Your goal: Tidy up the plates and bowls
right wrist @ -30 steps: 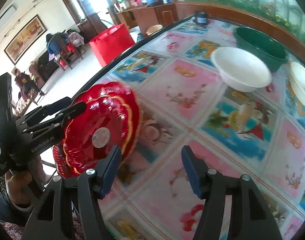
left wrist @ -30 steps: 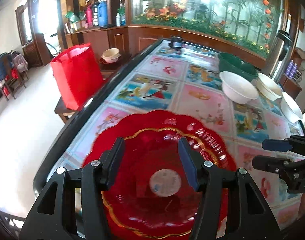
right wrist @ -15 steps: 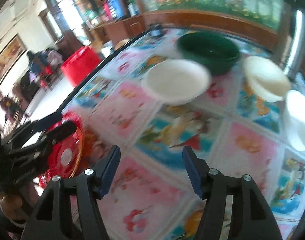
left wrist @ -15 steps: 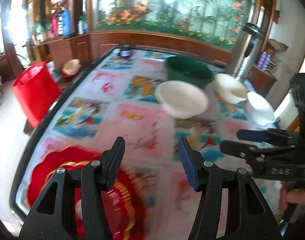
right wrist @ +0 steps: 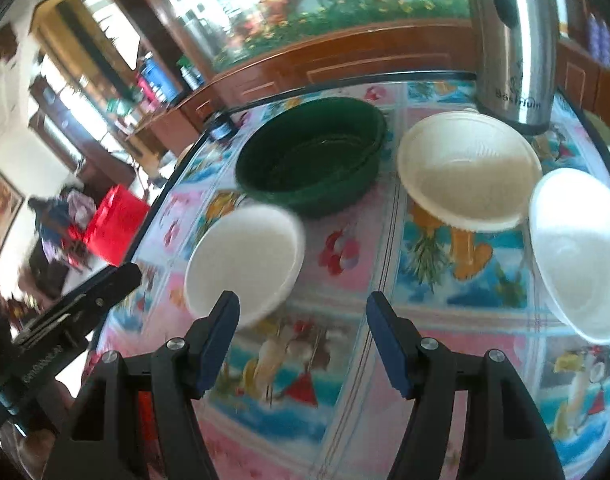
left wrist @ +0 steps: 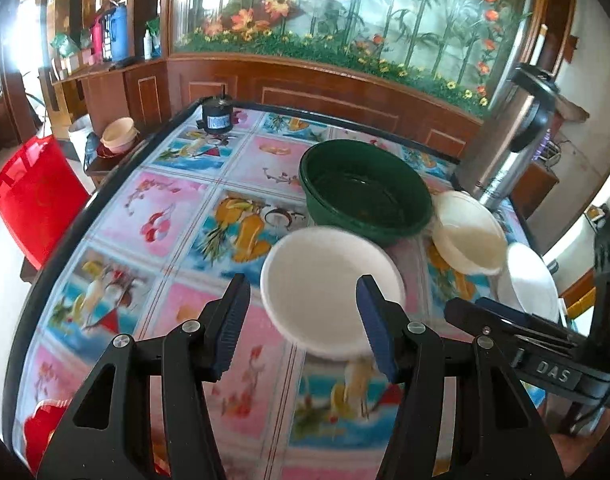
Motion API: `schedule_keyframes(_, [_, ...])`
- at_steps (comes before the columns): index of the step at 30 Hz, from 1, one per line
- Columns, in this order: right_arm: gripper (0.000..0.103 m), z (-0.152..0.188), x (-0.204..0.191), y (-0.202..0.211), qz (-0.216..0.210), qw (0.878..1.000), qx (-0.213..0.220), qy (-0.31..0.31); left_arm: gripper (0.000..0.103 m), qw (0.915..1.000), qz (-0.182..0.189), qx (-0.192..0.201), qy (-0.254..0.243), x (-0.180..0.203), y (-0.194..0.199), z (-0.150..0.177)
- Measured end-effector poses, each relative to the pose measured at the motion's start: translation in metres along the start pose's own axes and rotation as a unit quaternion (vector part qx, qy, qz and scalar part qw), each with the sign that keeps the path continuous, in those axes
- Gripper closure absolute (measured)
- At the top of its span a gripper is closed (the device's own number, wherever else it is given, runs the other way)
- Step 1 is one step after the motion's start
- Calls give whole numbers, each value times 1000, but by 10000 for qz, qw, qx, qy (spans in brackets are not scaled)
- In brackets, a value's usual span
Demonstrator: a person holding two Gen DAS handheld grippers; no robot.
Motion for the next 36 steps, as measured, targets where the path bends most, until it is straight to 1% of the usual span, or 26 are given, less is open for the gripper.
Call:
schedule_keyframes(5, [35,-19,12,-22,-94,9989,103,-439,48,9998,-10,-162,149,-5,-42,-22])
schedule_keyframes(8, [35,-26,19,-33,-141,9973,196,-695,48,9996,-34,-160,248,-9,-59,-34])
schedule_keyframes(12, [35,-34,28,-48,-152,9954,226,-921,48,9993,-96,-217,275,-13,-79,-46])
schedule_keyframes(15, [35,-38,34,-54,-199,9935,301,-1084,48,9994,-130,-278,187,-10,-95,-53])
schedule_keyframes(17, [35,-40,35,-58,-179,9935,287,-1084,48,9993,-174,-313,97,-7,-104,-58])
schedule_keyframes(23, [35,-48,36,-66,-100,9946,217,-1011,48,9988,-262,-405,62,-3,-127,-69])
schedule_keyframes(28, [35,-55,38,-64,-115,9935,367,-1070,48,9983,-397,-434,42,-5,-142,-78])
schedule_keyframes(33, [35,-61,34,-70,25,9948,411,-934,48,9975,-441,-558,22,-8,-156,-77])
schedule_keyframes(34, [39,-62,33,-73,33,9953,405,-876,48,9972,-446,-602,-8,-8,-159,-76])
schedule_keyframes(35, [49,-62,31,-75,-2,9961,386,-796,48,9968,-446,-658,-36,-8,-163,-74])
schedule_keyframes(36, [55,-62,29,-76,-34,9971,321,-696,48,9967,-415,-697,-34,-9,-165,-73])
Point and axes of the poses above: each gripper's, at about its wrist camera, not at the fingertips, and y roughly against the way its jaws point, x to its right, z to its underside, the point moved 1 cm from there along -y, roughly the way its jaws point, and after that the axes turned 4 degrees about x, right-handed, at the moved point
